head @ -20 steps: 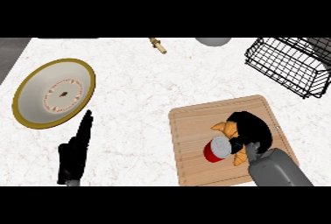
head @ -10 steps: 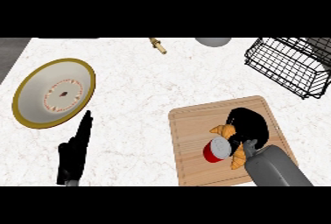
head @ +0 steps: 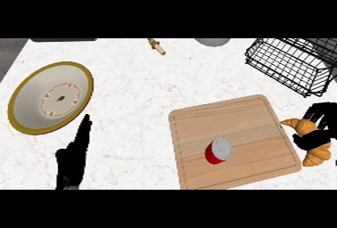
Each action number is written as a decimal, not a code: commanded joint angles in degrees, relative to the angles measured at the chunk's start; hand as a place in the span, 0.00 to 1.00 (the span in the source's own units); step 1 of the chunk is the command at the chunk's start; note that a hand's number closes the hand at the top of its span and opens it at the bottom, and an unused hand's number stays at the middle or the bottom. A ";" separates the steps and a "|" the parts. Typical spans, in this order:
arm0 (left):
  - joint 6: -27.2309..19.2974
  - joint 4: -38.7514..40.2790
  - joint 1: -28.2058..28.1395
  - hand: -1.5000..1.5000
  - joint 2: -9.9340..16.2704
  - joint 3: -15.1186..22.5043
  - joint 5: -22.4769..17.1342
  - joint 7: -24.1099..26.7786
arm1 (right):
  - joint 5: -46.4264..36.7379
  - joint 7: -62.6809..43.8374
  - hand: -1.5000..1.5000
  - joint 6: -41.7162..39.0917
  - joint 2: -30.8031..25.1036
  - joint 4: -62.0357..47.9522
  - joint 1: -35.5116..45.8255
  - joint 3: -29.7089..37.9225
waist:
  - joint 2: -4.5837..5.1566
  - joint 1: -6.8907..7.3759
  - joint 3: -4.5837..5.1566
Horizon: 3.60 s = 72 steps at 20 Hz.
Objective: Pick the croissant from the cutting board and place it in the tiered basket
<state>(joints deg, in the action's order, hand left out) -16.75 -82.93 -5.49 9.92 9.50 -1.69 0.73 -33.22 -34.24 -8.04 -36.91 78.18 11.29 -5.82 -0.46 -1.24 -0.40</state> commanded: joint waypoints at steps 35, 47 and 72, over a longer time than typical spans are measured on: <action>0.73 3.48 2.18 0.50 -3.88 1.59 4.53 -2.21 | 10.89 3.32 1.00 0.24 -20.91 -13.74 32.10 21.00 | 1.03 3.49 0.40; 3.32 3.92 0.49 0.50 -2.86 -0.55 3.05 -0.16 | 1.76 14.91 1.00 4.56 -13.12 -35.90 43.11 13.45 | 1.06 3.38 0.39; 5.49 2.32 0.11 0.50 -1.69 -2.50 2.27 -1.48 | 18.46 33.08 0.00 19.01 -7.73 -57.64 50.72 36.83 | 1.25 3.39 0.27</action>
<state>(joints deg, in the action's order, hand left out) -12.44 -82.04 -2.58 7.58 7.34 1.32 -0.41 -17.63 -5.24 8.98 -42.94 20.44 62.12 27.49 0.59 2.23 -0.42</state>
